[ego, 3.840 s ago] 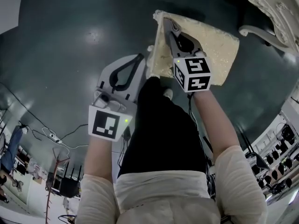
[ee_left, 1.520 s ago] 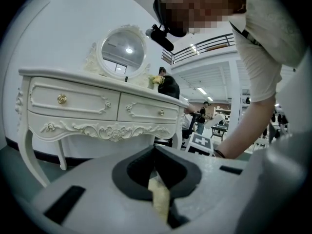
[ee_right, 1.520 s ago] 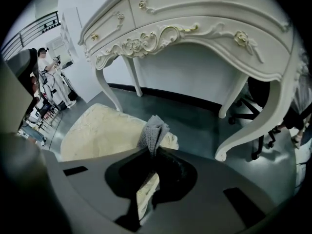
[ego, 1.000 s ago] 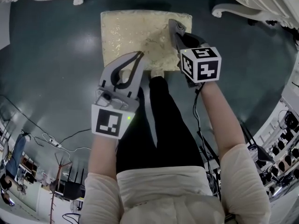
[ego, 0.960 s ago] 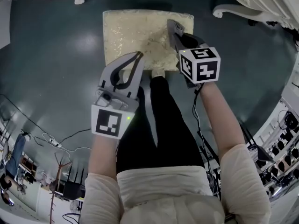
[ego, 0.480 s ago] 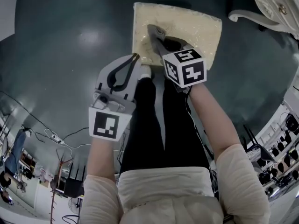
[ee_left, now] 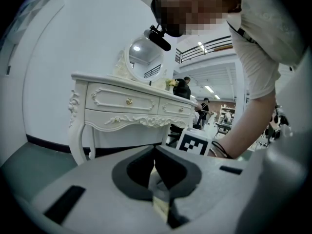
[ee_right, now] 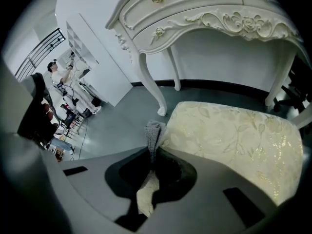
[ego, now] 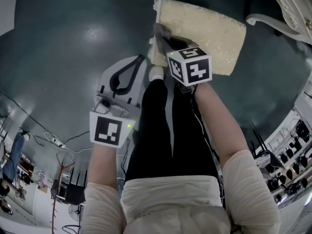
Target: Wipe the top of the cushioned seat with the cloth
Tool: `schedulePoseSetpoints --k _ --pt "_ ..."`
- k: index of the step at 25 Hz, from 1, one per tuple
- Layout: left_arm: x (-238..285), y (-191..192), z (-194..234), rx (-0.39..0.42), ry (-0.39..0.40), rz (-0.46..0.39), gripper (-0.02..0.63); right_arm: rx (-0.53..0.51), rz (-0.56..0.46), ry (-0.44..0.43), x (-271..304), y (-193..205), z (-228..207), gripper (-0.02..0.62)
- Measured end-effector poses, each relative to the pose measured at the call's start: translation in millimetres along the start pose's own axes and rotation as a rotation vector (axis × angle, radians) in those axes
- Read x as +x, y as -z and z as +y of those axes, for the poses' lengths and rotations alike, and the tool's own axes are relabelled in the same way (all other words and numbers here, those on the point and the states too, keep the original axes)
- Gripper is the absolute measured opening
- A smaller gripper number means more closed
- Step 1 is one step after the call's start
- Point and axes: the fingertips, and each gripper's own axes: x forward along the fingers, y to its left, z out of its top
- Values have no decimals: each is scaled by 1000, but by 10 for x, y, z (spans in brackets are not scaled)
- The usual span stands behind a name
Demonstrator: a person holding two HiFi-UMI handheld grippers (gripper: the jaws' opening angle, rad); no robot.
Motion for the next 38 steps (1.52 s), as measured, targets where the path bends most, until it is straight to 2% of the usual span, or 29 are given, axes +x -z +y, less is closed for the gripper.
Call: schedulePoseSetpoints --k 6,16,26,38 --pt "116 43 -73 -1 25 14 3 -5 11 34 3 61 -189 28" --pt "335 -113 -267 37 52 17 3 6 8 27 -164 72 -415 28" --pt "705 -156 -678 27 53 13 3 28 -2 49 -451 227 -980 28" --pt "1125 -185 -1271 36 89 19 3 75 -6 121 -928 582 -1721 28"
